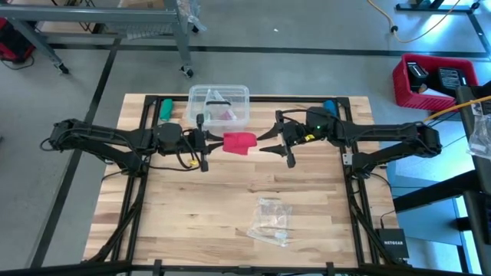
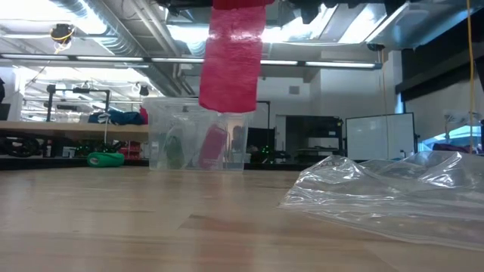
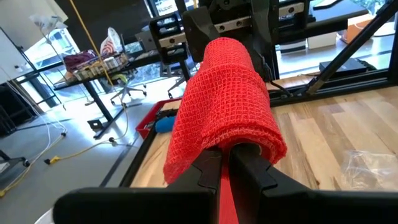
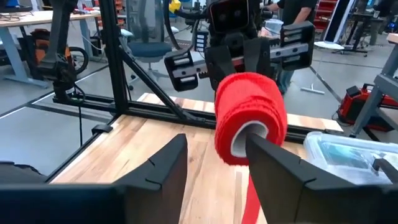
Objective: Roll bandage
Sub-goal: Roll the red bandage
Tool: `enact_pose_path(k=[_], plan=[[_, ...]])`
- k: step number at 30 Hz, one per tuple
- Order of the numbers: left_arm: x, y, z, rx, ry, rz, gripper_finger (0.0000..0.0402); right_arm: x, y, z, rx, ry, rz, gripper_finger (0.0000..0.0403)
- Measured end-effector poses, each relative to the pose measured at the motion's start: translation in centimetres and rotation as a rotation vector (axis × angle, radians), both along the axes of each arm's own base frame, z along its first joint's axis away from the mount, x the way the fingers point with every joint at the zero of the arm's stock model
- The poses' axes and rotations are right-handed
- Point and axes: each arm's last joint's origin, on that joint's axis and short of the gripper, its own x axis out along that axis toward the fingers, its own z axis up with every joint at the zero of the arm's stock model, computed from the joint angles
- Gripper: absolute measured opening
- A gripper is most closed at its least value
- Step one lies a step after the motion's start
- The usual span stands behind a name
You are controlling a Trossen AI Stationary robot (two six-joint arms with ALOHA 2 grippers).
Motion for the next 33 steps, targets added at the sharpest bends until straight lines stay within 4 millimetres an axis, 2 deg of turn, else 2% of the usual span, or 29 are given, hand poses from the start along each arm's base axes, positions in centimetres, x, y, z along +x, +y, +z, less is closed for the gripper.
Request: enact_pose_path(k=[7, 14, 20, 33], plan=[[0.0, 0.0, 0.1, 0.0, -0.007, 0.0, 0.0013, -0.7, 0.0, 0.6, -0.005, -0.011, -0.028, 0.0166], [0.0, 0.0, 0.1, 0.007, -0.01, 0.003, 0.0013, 0.4, 0.1, -0.4, 0.006, 0.02, -0.02, 0.0166], [-0.1, 0.0, 0.1, 0.003, -0.002, 0.003, 0.0013, 0.6, 0.6, -0.1, -0.015, -0.012, -0.003, 0.0166], [0.0, 0.1, 0.0, 0.006, 0.006, 0.02, 0.0013, 0.2, 0.5, 1.3, -0.035, 0.066, -0.045, 0.0166]])
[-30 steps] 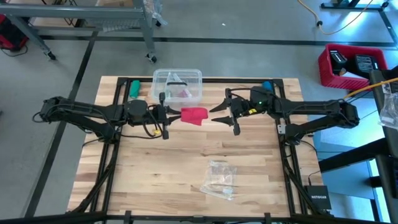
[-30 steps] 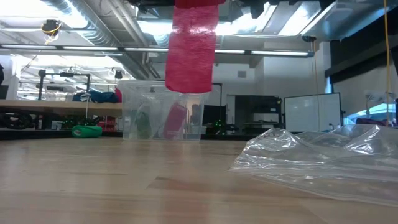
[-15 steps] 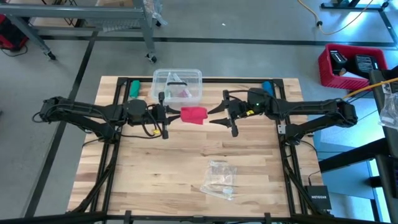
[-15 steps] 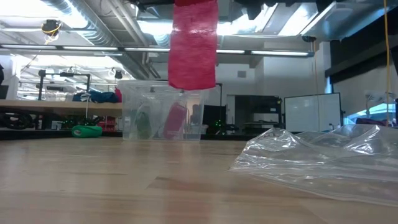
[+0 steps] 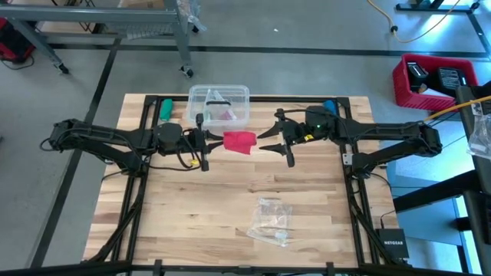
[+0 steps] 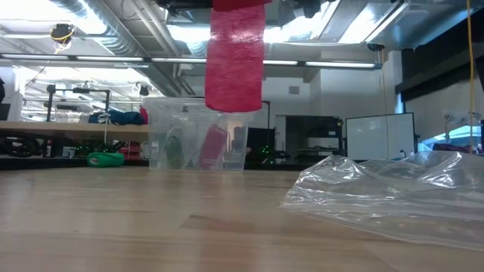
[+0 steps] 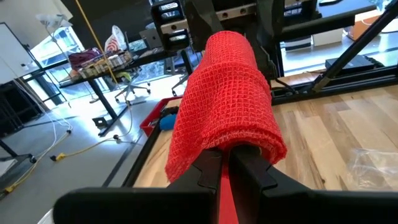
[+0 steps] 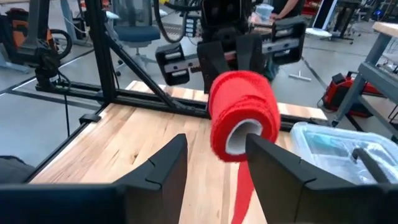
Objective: Roll bandage
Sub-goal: Roll the red bandage
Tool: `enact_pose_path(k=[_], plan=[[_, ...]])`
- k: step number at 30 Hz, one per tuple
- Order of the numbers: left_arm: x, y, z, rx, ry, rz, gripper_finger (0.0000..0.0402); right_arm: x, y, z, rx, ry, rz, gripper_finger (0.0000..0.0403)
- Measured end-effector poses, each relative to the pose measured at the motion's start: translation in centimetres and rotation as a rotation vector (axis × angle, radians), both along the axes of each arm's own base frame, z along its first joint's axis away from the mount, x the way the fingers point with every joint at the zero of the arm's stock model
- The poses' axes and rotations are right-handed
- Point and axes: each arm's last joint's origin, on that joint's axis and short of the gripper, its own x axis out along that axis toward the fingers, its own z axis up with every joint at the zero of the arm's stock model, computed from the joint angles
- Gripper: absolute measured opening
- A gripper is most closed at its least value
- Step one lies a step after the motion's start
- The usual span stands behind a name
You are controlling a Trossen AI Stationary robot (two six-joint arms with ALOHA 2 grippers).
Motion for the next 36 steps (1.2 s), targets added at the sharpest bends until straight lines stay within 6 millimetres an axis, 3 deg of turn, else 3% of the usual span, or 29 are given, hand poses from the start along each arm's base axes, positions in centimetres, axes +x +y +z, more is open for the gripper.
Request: enact_pose_path(k=[6, 16, 32, 36], plan=[[0.0, 0.0, 0.0, 0.001, -0.001, 0.002, 0.0013, 0.2, 0.1, -0.1, 0.005, -0.003, 0.032, 0.0166], [0.0, 0.0, -0.1, -0.001, 0.009, 0.01, 0.0013, 2.3, -0.1, -1.2, 0.014, -0.043, 0.071, 0.0166], [0.0, -0.1, -0.1, -0.004, 0.003, -0.004, 0.0013, 2.7, -0.6, -1.8, -0.001, -0.005, -0.077, 0.0165], [0.0, -0.1, 0.0, -0.004, 0.0, -0.004, 0.0013, 2.6, -0.5, -1.8, 0.005, -0.004, -0.047, 0.0145]])
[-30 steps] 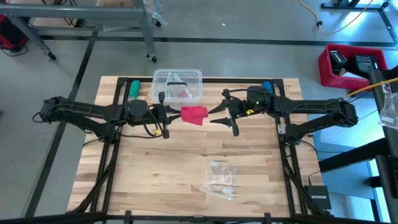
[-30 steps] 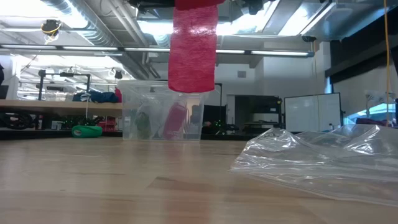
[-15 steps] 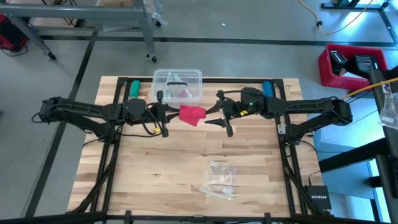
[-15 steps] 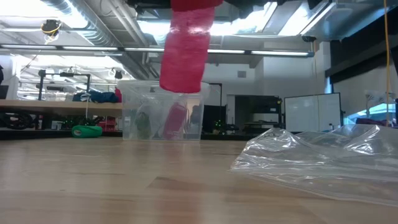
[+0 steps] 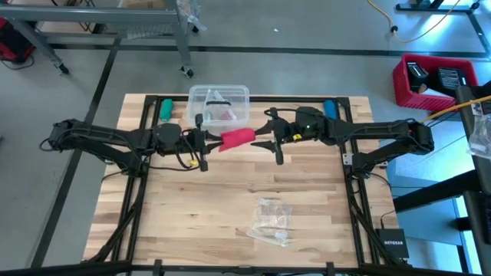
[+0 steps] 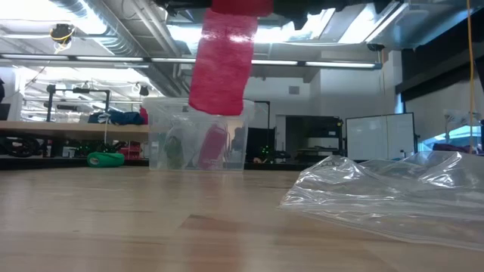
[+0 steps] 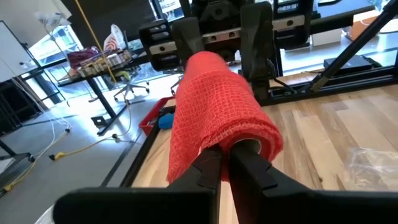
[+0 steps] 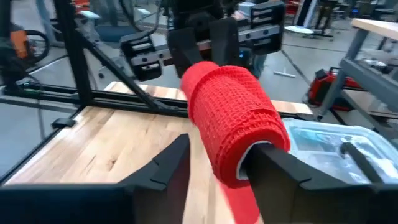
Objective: Roll bandage
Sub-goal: Roll the red bandage
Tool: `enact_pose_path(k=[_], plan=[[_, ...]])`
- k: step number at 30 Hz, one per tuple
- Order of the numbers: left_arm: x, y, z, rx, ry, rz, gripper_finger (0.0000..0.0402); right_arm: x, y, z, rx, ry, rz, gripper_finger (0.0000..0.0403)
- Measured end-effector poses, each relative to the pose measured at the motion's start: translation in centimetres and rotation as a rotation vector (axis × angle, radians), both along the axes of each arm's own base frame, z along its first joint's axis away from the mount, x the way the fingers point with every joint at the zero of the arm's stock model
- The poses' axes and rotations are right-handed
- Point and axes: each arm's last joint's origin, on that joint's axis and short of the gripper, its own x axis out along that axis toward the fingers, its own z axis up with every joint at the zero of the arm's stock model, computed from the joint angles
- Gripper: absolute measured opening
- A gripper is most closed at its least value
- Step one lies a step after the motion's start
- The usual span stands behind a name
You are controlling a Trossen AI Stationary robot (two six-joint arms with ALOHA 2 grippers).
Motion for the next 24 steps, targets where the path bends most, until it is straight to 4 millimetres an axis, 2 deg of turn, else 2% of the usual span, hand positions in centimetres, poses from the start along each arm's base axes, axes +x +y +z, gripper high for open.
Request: enact_pose_path(k=[7, 13, 20, 24], plan=[[0.0, 0.0, 0.1, 0.0, -0.01, 0.002, 0.0013, 0.0, 0.3, -0.1, -0.016, 0.005, 0.076, 0.0019], [-0.2, 0.1, 0.2, -0.005, -0.012, 0.043, 0.0031, -0.2, 0.1, -0.1, -0.032, 0.02, 0.028, 0.0021], [-2.5, 0.3, 1.2, -0.056, 0.025, 0.082, 0.0118, -2.0, 0.0, 0.6, -0.073, 0.077, -0.084, 0.0013], [-3.5, 0.4, 1.5, -0.108, 0.024, 0.093, 0.0147, -2.7, -0.2, 0.2, -0.109, 0.153, -0.167, 0.0011]])
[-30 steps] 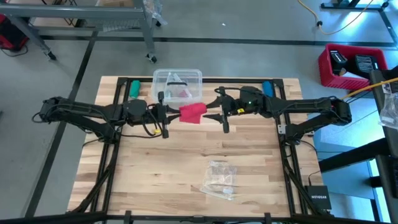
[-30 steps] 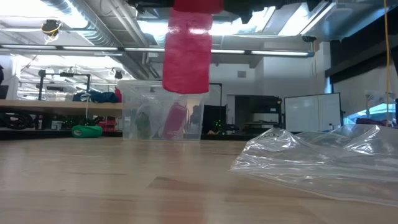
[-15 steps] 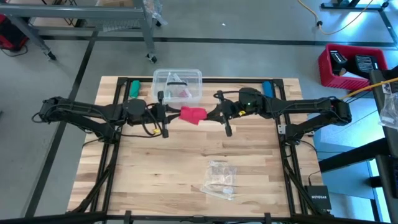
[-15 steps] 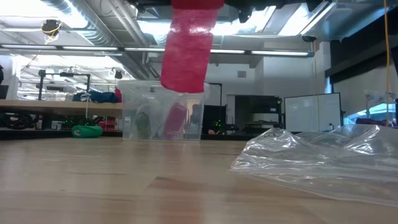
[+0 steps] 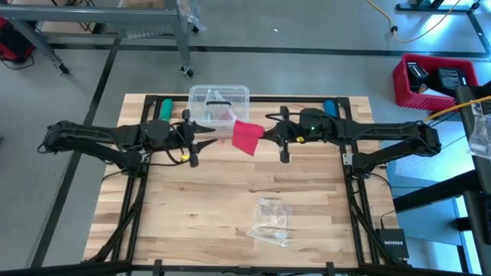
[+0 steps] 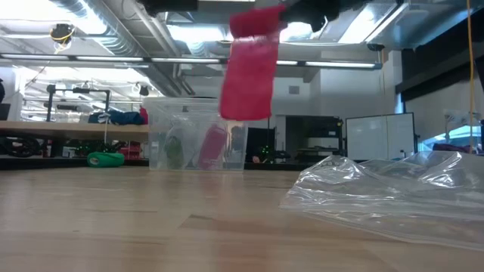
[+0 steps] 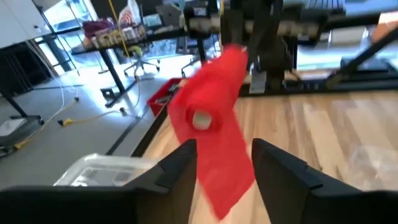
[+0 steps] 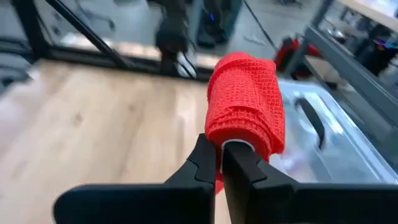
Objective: Roll bandage
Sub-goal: Roll the red bandage
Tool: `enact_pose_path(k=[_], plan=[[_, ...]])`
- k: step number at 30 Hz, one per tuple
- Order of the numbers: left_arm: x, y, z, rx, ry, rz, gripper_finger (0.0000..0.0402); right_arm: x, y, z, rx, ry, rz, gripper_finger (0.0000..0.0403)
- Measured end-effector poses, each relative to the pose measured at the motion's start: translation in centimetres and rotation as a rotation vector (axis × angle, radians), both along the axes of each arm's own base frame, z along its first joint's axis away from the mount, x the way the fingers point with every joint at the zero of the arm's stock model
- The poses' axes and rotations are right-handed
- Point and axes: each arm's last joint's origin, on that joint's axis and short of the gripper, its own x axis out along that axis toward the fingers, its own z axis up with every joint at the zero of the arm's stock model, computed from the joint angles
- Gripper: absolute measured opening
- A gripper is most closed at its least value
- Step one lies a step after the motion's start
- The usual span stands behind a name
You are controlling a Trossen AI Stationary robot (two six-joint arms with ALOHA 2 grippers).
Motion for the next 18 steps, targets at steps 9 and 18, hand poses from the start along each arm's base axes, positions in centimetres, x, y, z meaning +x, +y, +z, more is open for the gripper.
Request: enact_pose_path(k=[9, 18], plan=[[4.3, -0.3, -1.9, 0.052, 0.0, -0.038, 0.0151, 2.5, -0.3, -2.2, 0.004, 0.033, 0.004, 0.0011], [7.3, -0.1, -3.8, 0.17, 0.129, -0.004, 0.0137, 2.9, -0.2, -2.7, 0.029, 0.045, 0.038, 0.0011]])
